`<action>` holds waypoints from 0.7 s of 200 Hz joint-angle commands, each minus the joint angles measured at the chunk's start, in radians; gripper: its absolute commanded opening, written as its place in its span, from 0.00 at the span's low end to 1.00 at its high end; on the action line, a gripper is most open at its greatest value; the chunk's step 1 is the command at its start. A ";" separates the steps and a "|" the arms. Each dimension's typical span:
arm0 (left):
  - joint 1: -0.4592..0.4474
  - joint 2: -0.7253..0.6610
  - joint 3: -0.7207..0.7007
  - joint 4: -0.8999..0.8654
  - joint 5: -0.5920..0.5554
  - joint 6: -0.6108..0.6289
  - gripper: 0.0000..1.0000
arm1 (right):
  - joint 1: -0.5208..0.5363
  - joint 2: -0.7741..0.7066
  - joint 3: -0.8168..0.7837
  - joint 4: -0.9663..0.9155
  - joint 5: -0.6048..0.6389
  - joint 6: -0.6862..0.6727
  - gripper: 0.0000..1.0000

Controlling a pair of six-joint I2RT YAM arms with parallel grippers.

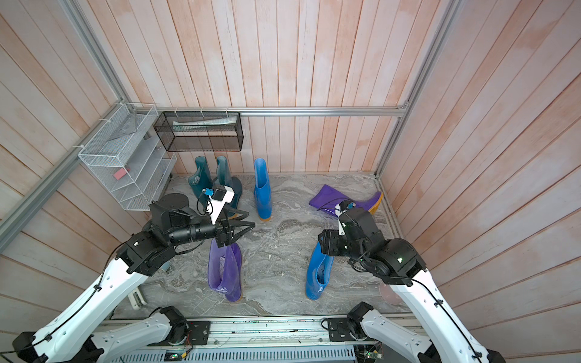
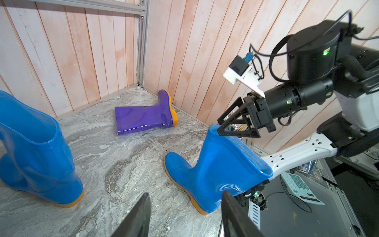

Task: Match and arrange rain boots in pairs
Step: Pick up the rain boot at the center of the board.

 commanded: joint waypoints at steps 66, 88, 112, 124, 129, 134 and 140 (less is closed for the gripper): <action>-0.024 -0.011 0.036 -0.020 -0.053 0.021 0.57 | 0.022 -0.019 -0.105 0.035 -0.068 0.029 0.47; -0.029 -0.017 0.034 -0.029 -0.065 0.020 0.57 | 0.022 -0.015 -0.101 0.054 -0.076 0.023 0.36; -0.034 -0.025 0.035 -0.037 -0.076 0.022 0.57 | 0.022 -0.014 -0.097 0.065 -0.081 0.020 0.26; -0.035 -0.030 0.033 -0.040 -0.080 0.022 0.57 | 0.023 -0.012 -0.097 0.068 -0.083 0.018 0.22; -0.036 -0.031 0.033 -0.040 -0.081 0.022 0.57 | 0.022 -0.012 -0.098 0.068 -0.084 0.018 0.21; -0.035 -0.031 0.032 -0.040 -0.082 0.022 0.57 | 0.023 -0.012 -0.097 0.068 -0.086 0.018 0.19; -0.037 -0.033 0.031 -0.040 -0.082 0.022 0.57 | 0.023 -0.012 -0.098 0.070 -0.088 0.017 0.16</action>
